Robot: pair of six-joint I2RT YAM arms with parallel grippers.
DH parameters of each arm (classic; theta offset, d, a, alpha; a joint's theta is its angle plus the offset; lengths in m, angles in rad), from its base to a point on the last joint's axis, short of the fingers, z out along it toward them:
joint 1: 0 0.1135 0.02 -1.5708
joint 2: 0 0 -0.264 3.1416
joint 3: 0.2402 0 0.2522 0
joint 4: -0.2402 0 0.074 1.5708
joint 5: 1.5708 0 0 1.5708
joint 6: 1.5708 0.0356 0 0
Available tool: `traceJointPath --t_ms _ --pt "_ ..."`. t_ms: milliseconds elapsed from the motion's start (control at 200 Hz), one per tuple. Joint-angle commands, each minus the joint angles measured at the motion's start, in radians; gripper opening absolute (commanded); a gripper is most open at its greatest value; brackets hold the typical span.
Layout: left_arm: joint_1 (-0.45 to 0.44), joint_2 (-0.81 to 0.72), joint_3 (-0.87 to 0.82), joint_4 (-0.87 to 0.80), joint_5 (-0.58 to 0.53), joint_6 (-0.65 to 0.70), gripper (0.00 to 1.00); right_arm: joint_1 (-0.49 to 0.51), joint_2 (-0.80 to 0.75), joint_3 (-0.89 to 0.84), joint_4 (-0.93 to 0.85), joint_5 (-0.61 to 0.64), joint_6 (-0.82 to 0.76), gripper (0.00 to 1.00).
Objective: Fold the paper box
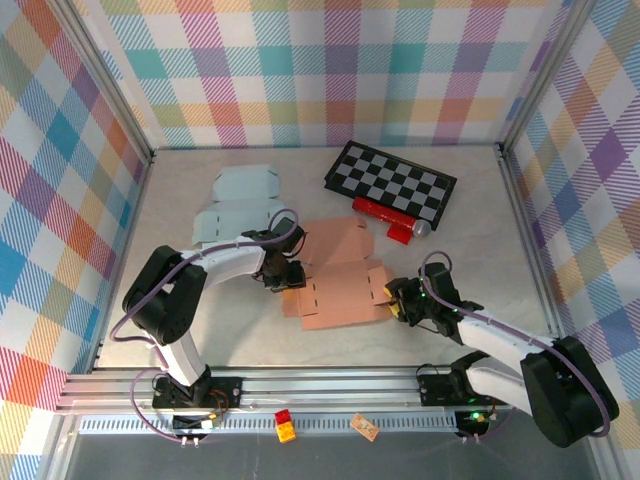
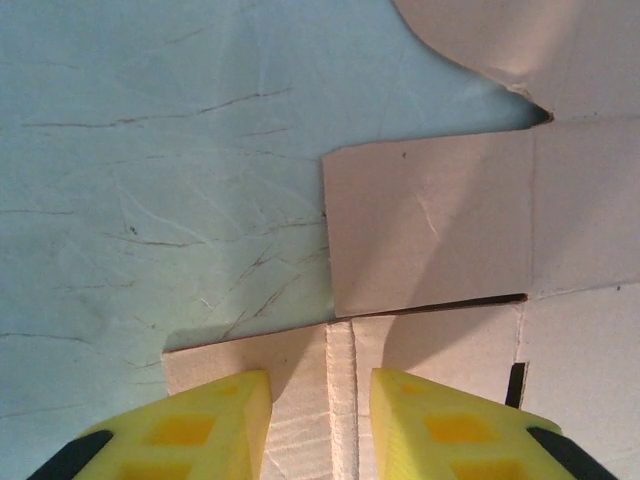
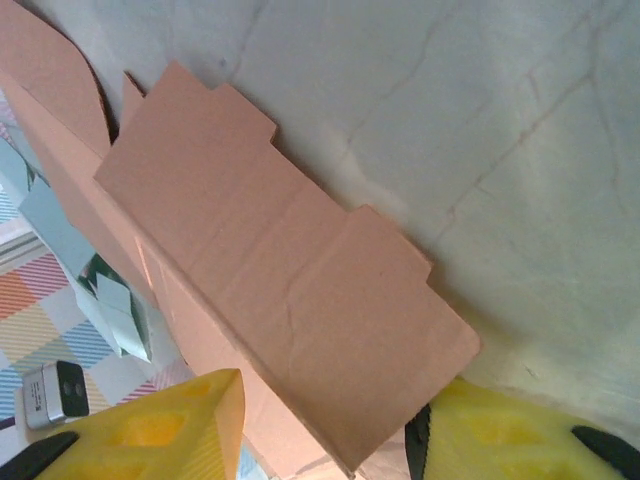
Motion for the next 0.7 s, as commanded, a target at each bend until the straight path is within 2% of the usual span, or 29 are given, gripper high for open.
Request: traceJointPath --t_ms 0,155,415,695 --pt "-0.013 0.039 -0.003 -0.035 -0.01 0.018 0.33 0.003 0.008 0.012 0.047 0.032 -0.012 0.43" --pt "-0.013 0.046 0.01 -0.041 -0.011 0.024 0.33 0.003 0.039 0.037 0.045 0.02 -0.014 0.34" --pt "-0.015 0.033 0.016 -0.044 -0.019 0.026 0.33 0.003 -0.009 0.077 -0.067 0.083 0.006 0.17" --pt "-0.016 0.006 0.023 -0.06 -0.031 0.029 0.35 0.003 -0.003 0.139 -0.162 0.095 -0.032 0.05"
